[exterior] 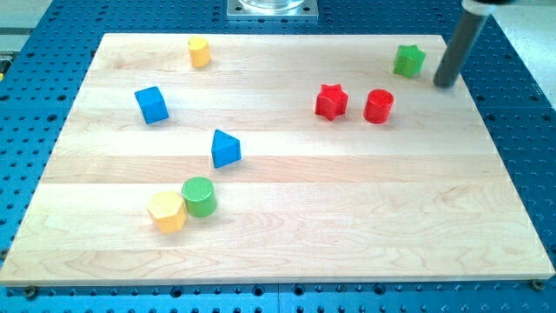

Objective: Push the green star into the green circle

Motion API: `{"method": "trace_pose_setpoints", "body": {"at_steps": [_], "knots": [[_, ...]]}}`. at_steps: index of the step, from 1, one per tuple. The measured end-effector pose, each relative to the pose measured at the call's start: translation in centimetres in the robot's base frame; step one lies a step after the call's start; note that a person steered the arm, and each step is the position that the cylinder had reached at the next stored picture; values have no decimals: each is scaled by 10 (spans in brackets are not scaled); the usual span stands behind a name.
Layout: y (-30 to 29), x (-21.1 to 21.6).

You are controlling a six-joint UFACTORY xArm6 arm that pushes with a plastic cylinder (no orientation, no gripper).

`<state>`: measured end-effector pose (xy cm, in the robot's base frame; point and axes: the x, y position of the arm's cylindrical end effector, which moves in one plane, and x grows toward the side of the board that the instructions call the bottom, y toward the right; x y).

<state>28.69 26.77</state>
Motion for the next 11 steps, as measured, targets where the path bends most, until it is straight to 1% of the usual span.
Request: {"method": "trace_pose_setpoints", "body": {"at_steps": [1, 2, 3, 4, 5, 6, 7, 8, 9, 10, 11], "knots": [[-7, -5], [-33, -7], [-93, -8], [-44, -48], [-79, -64], [-229, 9], [-271, 16], [-265, 33], [-264, 100], [-234, 152], [-215, 174]]}}
